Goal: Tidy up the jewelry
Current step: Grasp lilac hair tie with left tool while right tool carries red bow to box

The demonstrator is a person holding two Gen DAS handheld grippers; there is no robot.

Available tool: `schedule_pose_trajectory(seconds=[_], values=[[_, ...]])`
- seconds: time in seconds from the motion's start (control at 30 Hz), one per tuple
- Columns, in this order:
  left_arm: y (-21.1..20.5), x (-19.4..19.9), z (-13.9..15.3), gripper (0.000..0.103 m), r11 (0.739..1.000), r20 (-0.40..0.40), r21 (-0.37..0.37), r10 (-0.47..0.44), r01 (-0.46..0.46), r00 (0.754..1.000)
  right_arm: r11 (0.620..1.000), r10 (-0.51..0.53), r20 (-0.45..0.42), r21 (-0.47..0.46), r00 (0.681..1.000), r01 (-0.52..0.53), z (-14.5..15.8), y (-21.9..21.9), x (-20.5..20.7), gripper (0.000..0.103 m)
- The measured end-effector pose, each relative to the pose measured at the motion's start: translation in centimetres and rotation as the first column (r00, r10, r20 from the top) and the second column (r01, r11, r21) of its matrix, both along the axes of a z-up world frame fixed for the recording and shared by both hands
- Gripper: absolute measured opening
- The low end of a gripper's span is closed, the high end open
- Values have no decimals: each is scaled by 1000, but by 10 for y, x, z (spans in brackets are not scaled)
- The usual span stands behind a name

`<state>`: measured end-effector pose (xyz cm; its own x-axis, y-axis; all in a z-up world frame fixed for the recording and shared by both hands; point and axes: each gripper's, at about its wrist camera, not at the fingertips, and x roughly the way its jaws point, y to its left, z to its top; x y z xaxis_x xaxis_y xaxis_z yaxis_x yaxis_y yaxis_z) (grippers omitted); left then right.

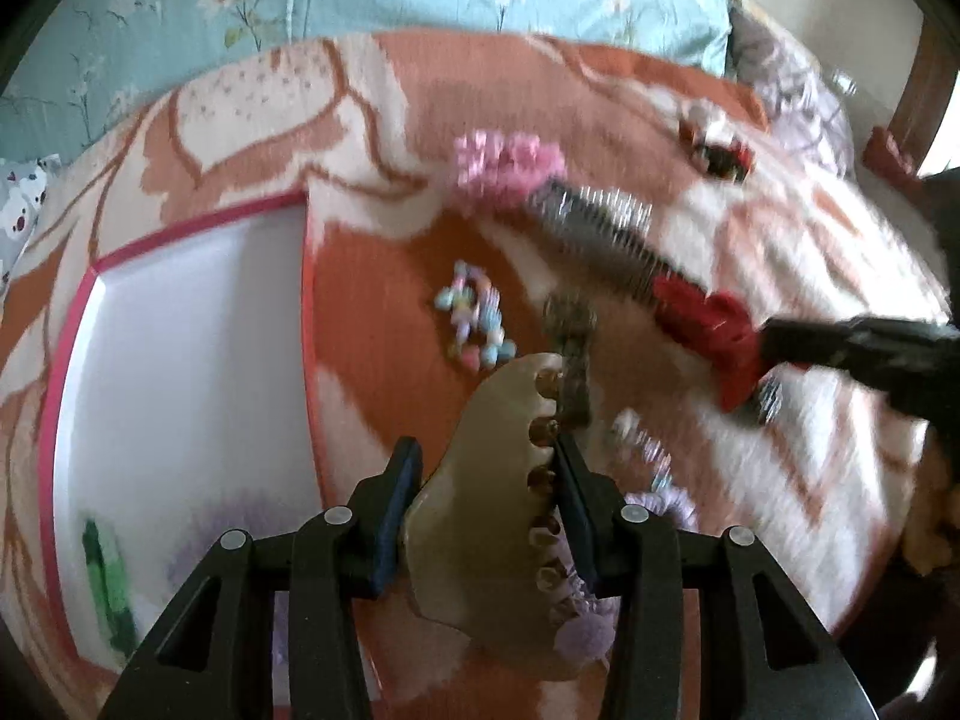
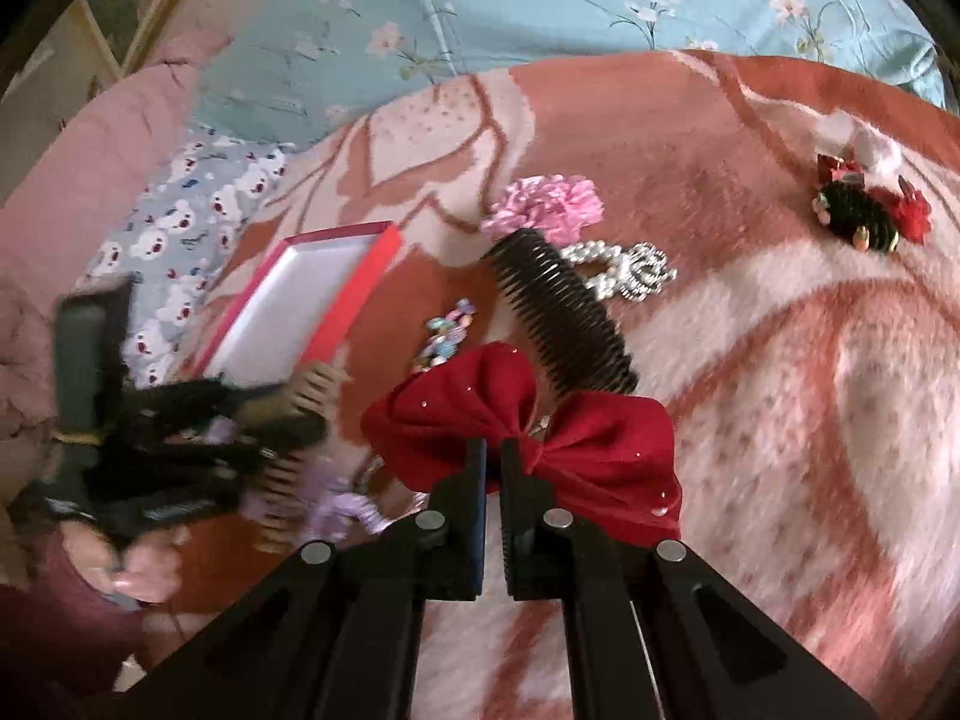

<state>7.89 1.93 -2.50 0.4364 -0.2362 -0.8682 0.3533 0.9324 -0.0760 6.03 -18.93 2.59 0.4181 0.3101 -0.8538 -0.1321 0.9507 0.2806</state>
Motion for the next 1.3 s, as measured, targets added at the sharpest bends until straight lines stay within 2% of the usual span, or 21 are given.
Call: schedule_pose_trajectory(seconds=[0.17, 0.3, 0.5, 0.57, 0.6, 0.7, 0.87, 1.03, 1.07, 1.1, 1.17, 1.2, 1.23, 1.3], values=[[3, -18, 12, 46, 1000, 27, 25, -9, 8, 1000, 1000, -21, 28, 19, 999, 21, 14, -5, -16, 3], [-5, -39, 22, 46, 997, 59, 2, -76, 76, 995, 999, -34, 47, 22, 998, 33, 22, -10, -27, 2], [-30, -45, 2, 46, 987, -3, 15, -163, 163, 987, 999, -46, 45, 19, 998, 45, 21, -13, -35, 2], [-34, -42, -5, 31, 985, -25, 19, -172, 173, 985, 998, -52, 48, 23, 998, 51, 23, -16, -38, 2], [-36, -39, -8, 13, 985, -38, 21, -172, 173, 984, 998, -54, 49, 25, 997, 53, 24, -17, -38, 2], [-33, -34, -6, 9, 988, -31, 3, -152, 152, 988, 998, -63, 54, 30, 997, 62, 27, -20, -41, 1], [-21, -42, 19, 7, 992, 49, -34, -120, 122, 992, 997, -65, 70, 45, 995, 62, 33, -17, -41, 0], [1, -52, 41, 6, 994, 95, -78, -73, 80, 993, 1000, -31, 65, 10, 997, 30, 31, -5, -35, 0], [6, -54, 44, 6, 994, 101, -83, -63, 72, 993, 1000, -13, 53, 3, 999, 13, 28, -2, -35, 2], [10, -55, 48, 6, 994, 106, -92, -55, 65, 993, 1000, 6, 37, -1, 999, -6, 24, 2, -34, 8], [19, -59, 54, 6, 992, 112, -114, -37, 50, 993, 998, 41, 14, -49, 999, -40, 15, 9, -35, 29], [25, -59, 57, 6, 991, 113, -126, -27, 41, 993, 996, 63, 14, -68, 998, -62, 12, 13, -36, 48], [29, -60, 60, 6, 990, 114, -135, -17, 32, 993, 992, 93, 14, -84, 996, -91, 8, 17, -36, 56], [38, -59, 64, 6, 987, 113, -158, 3, 15, 994, 982, 145, -4, -121, 989, -144, 0, 23, -33, 56]])
